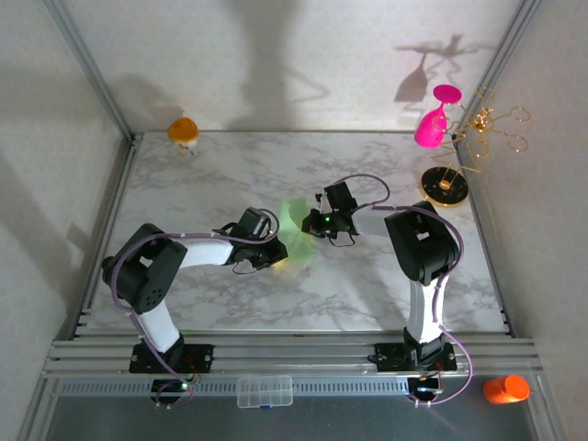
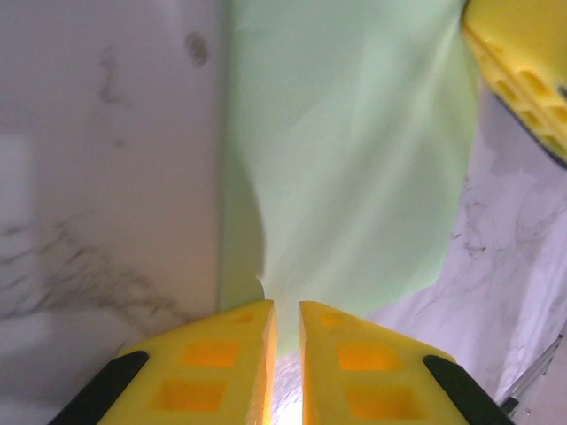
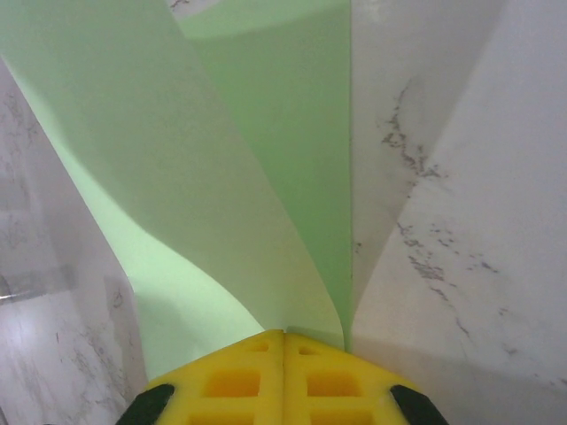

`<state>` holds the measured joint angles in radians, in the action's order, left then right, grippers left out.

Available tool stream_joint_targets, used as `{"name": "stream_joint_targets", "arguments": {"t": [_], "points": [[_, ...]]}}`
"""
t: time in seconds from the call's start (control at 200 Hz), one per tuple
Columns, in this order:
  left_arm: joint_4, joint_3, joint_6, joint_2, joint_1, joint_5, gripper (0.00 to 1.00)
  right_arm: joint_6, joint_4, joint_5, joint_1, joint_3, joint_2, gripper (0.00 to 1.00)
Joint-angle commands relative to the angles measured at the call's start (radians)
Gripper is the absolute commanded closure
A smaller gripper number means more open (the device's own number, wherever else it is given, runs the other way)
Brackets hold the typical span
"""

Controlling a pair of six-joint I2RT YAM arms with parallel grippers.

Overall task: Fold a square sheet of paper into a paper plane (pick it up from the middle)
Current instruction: First fold the square sheet of paper in half at the center of the table.

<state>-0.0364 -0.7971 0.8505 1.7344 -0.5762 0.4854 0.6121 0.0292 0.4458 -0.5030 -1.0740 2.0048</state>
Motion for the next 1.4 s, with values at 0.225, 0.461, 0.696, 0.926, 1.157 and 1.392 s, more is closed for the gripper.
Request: {"name": "stream_joint_targets", "arguments": {"t": [0.225, 0.461, 0.696, 0.926, 1.157, 1.392], "points": [[0.129, -0.139, -0.069, -0.072, 0.079, -0.01, 0.82, -0.06, -0.259, -0.259, 0.002, 0.069, 0.157, 1.0], [0.065, -0.322, -0.069, 0.131, 0.083, -0.038, 0.83, -0.061, -0.271, -0.257, 0.003, 0.064, 0.166, 1.0], [0.066, -0.404, -0.101, 0.257, 0.103, -0.054, 0.84, -0.071, -0.287, -0.26, 0.004, 0.055, 0.168, 1.0], [0.07, -0.392, -0.117, 0.304, 0.144, -0.086, 0.83, -0.078, -0.297, -0.276, 0.003, 0.055, 0.173, 1.0], [0.134, -0.339, -0.146, 0.275, 0.217, -0.138, 0.83, -0.088, -0.304, -0.318, 0.012, 0.072, 0.184, 1.0], [0.127, -0.4, -0.186, 0.181, 0.206, -0.083, 0.82, -0.094, -0.3, -0.314, 0.015, 0.071, 0.18, 1.0]]}}
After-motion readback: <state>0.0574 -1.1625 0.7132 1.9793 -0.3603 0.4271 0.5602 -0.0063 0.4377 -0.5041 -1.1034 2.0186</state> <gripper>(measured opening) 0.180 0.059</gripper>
